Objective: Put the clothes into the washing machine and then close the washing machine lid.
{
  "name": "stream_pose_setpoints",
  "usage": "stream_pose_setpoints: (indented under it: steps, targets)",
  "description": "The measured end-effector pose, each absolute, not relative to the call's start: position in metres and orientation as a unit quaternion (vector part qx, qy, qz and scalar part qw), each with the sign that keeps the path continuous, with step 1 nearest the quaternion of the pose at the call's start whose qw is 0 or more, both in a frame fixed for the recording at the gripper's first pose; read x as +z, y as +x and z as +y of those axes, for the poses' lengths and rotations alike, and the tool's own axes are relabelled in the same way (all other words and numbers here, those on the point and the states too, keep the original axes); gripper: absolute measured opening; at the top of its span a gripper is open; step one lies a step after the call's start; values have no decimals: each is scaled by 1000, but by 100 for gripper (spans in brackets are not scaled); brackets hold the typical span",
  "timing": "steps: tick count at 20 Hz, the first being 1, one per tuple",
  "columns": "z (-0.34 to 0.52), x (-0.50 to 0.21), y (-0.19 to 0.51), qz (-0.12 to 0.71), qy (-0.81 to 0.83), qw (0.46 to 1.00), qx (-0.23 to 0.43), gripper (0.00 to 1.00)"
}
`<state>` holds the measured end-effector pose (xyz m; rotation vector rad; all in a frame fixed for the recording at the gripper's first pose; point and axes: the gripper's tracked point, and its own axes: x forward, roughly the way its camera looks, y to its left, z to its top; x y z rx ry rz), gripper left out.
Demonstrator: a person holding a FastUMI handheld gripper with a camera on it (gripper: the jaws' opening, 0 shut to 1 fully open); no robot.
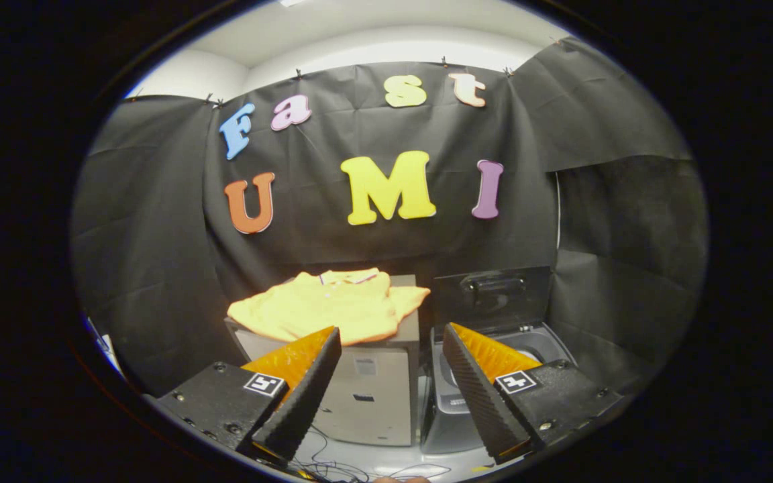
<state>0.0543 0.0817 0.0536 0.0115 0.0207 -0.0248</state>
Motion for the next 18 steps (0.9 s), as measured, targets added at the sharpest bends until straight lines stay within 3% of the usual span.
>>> stream_pose_setpoints:
  steps: [10, 18]
  targets:
    - [137, 107, 157, 55, -46, 996, 45, 100]
    - [162, 95, 259, 181, -46, 977, 101, 100]
